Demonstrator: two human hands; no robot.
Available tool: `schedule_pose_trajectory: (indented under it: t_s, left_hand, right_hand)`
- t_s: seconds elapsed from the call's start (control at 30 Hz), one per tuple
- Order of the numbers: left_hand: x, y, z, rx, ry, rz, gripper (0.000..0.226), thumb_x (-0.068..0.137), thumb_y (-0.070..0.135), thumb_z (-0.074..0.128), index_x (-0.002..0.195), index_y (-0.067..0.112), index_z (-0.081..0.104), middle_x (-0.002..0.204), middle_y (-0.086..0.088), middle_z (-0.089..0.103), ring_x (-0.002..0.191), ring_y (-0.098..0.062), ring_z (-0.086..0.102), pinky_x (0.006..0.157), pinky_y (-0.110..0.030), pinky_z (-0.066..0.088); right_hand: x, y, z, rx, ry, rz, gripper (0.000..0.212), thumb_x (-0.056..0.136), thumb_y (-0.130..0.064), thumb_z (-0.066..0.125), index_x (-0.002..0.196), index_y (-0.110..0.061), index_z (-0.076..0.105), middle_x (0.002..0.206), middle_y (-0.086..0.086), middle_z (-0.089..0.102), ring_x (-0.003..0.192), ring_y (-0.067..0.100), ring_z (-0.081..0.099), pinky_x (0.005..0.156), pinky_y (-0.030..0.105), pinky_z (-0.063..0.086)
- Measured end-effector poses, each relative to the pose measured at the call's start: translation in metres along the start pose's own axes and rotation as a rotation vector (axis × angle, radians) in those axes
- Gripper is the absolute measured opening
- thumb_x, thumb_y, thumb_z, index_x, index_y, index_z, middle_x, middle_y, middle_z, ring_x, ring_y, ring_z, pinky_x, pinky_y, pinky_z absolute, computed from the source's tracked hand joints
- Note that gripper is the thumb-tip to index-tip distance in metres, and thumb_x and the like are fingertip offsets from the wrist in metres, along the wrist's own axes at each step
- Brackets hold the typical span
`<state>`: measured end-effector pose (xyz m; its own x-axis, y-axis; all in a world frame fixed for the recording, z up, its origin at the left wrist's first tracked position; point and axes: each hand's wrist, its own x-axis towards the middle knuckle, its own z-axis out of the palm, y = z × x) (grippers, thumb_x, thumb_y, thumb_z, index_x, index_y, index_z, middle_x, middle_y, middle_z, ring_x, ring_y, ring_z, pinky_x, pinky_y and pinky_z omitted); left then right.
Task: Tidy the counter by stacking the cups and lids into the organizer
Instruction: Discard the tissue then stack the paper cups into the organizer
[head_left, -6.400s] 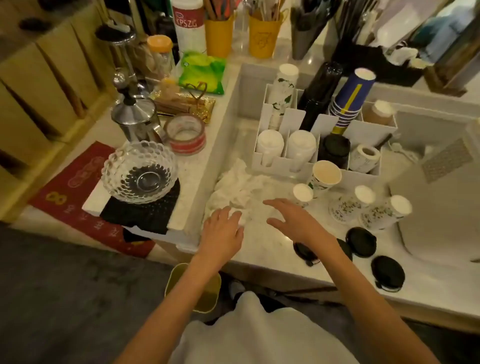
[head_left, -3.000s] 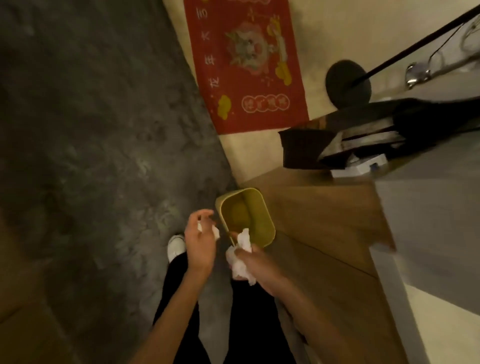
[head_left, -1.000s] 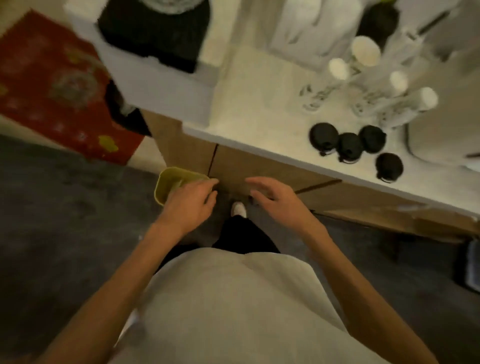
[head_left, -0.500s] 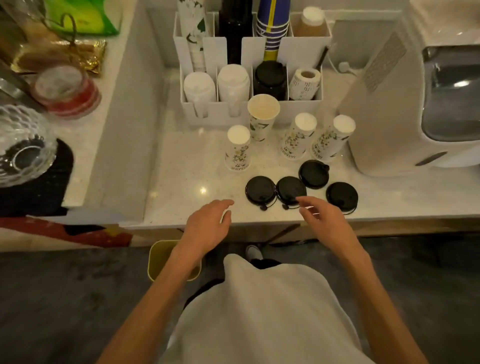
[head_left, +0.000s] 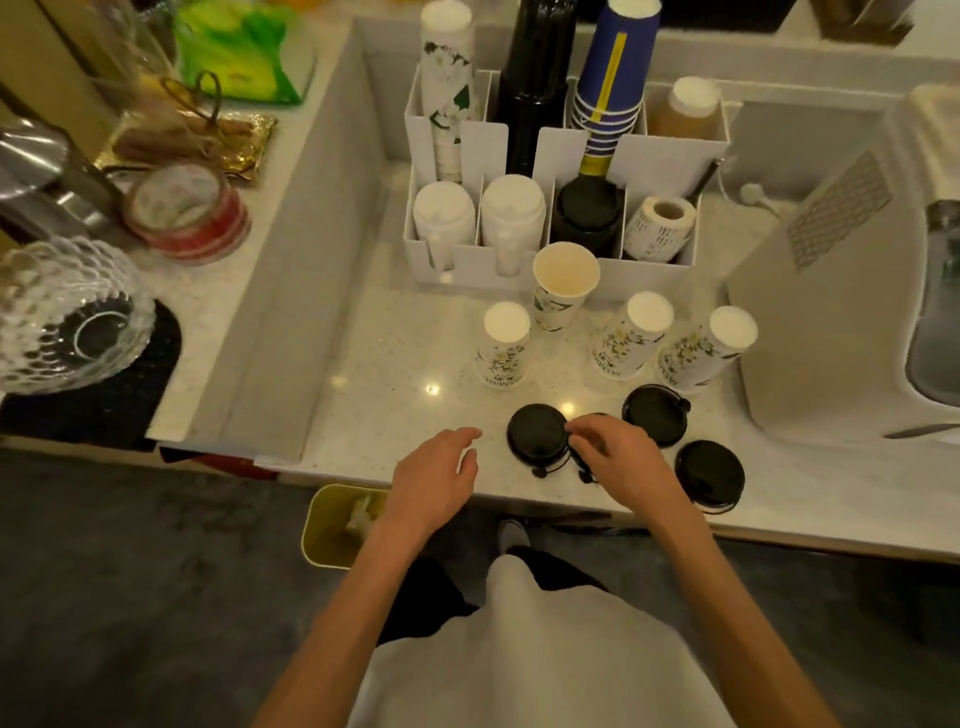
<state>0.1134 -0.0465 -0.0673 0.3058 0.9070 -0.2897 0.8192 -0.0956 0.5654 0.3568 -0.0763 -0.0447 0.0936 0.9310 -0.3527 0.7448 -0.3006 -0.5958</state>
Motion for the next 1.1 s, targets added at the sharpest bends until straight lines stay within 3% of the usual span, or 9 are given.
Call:
schedule_pose_trajectory:
  t_s: [0.23, 0.33, 0.43, 0.5, 0.67, 0.83, 0.9, 1.0, 1.1]
  left_hand:
    - [0.021, -0.014, -0.017, 0.025, 0.073, 0.037, 0.037, 0.098, 0.046, 0.043, 0.132, 0.034, 0.049, 0.129, 0.006, 0.061, 0.110, -0.013, 0.060, 0.085, -0.025, 0.040]
    - [0.038, -0.011, -0.021, 0.059, 0.100, 0.064, 0.041, 0.096, 0.047, 0.047, 0.135, 0.034, 0.045, 0.130, 0.004, 0.061, 0.110, -0.016, 0.061, 0.085, -0.030, 0.046]
    - [0.051, -0.013, -0.022, 0.055, 0.120, 0.054, 0.046, 0.095, 0.046, 0.051, 0.138, 0.033, 0.040, 0.135, 0.002, 0.058, 0.115, -0.019, 0.059, 0.091, -0.036, 0.049]
    - [0.057, -0.020, -0.021, 0.036, 0.116, 0.052, 0.051, 0.095, 0.045, 0.051, 0.142, 0.030, 0.037, 0.138, 0.000, 0.055, 0.119, -0.020, 0.056, 0.094, -0.037, 0.047]
    - [0.071, -0.034, -0.016, -0.059, 0.201, -0.016, 0.058, 0.091, 0.038, 0.061, 0.141, 0.024, 0.036, 0.137, -0.005, 0.055, 0.120, -0.024, 0.055, 0.094, -0.034, 0.044]
    - [0.088, -0.037, -0.014, -0.318, 0.255, -0.087, 0.081, 0.072, 0.047, 0.079, 0.138, 0.035, 0.033, 0.133, 0.009, 0.054, 0.114, -0.012, 0.056, 0.092, -0.032, 0.050]
    - [0.093, -0.035, -0.011, -0.369, 0.340, -0.163, 0.077, 0.068, 0.050, 0.081, 0.132, 0.034, 0.041, 0.125, 0.011, 0.059, 0.108, -0.009, 0.058, 0.087, -0.027, 0.049]
    - [0.100, -0.038, -0.001, -0.398, 0.453, -0.220, 0.066, 0.072, 0.045, 0.080, 0.126, 0.027, 0.049, 0.120, 0.004, 0.063, 0.109, -0.014, 0.060, 0.092, -0.034, 0.051]
    - [0.102, -0.045, 0.005, -0.389, 0.527, -0.206, 0.053, 0.077, 0.040, 0.077, 0.121, 0.023, 0.052, 0.116, -0.001, 0.065, 0.108, -0.017, 0.061, 0.092, -0.037, 0.052]
  right_hand:
    - [0.007, -0.050, 0.000, 0.213, 0.175, 0.004, 0.026, 0.093, -0.033, 0.061, 0.118, -0.029, 0.063, 0.108, -0.009, 0.066, 0.097, 0.008, 0.063, 0.085, 0.032, 0.054]
    - [0.032, -0.076, 0.001, 0.189, 0.269, -0.019, 0.048, 0.090, -0.036, 0.064, 0.135, -0.025, 0.052, 0.127, -0.002, 0.059, 0.112, 0.016, 0.058, 0.094, 0.039, 0.051]
    - [0.064, -0.091, 0.008, 0.132, 0.225, -0.033, 0.076, 0.084, -0.033, 0.072, 0.148, -0.021, 0.033, 0.151, 0.006, 0.039, 0.136, 0.025, 0.038, 0.112, 0.046, 0.035]
    - [0.082, -0.095, 0.016, 0.133, 0.185, -0.067, 0.086, 0.082, -0.029, 0.075, 0.151, -0.019, 0.025, 0.155, 0.009, 0.031, 0.141, 0.028, 0.030, 0.115, 0.048, 0.030]
    - [0.111, -0.106, 0.029, 0.181, 0.120, -0.169, 0.075, 0.074, -0.026, 0.081, 0.136, -0.026, 0.039, 0.139, 0.004, 0.047, 0.126, 0.024, 0.047, 0.103, 0.041, 0.043]
    - [0.124, -0.125, 0.043, 0.112, -0.005, -0.329, 0.073, 0.069, -0.034, 0.082, 0.128, -0.039, 0.039, 0.127, -0.002, 0.052, 0.114, 0.019, 0.052, 0.090, 0.036, 0.047]
    - [0.128, -0.129, 0.050, 0.098, -0.036, -0.346, 0.071, 0.069, -0.031, 0.081, 0.126, -0.039, 0.040, 0.124, -0.002, 0.052, 0.112, 0.020, 0.053, 0.086, 0.032, 0.046]
    - [0.129, -0.133, 0.065, 0.119, -0.047, -0.304, 0.074, 0.070, -0.027, 0.082, 0.130, -0.036, 0.039, 0.128, -0.001, 0.048, 0.115, 0.019, 0.052, 0.085, 0.024, 0.041]
    - [0.128, -0.137, 0.070, 0.108, -0.052, -0.292, 0.075, 0.070, -0.027, 0.080, 0.130, -0.037, 0.036, 0.130, -0.001, 0.046, 0.115, 0.021, 0.052, 0.087, 0.028, 0.044]
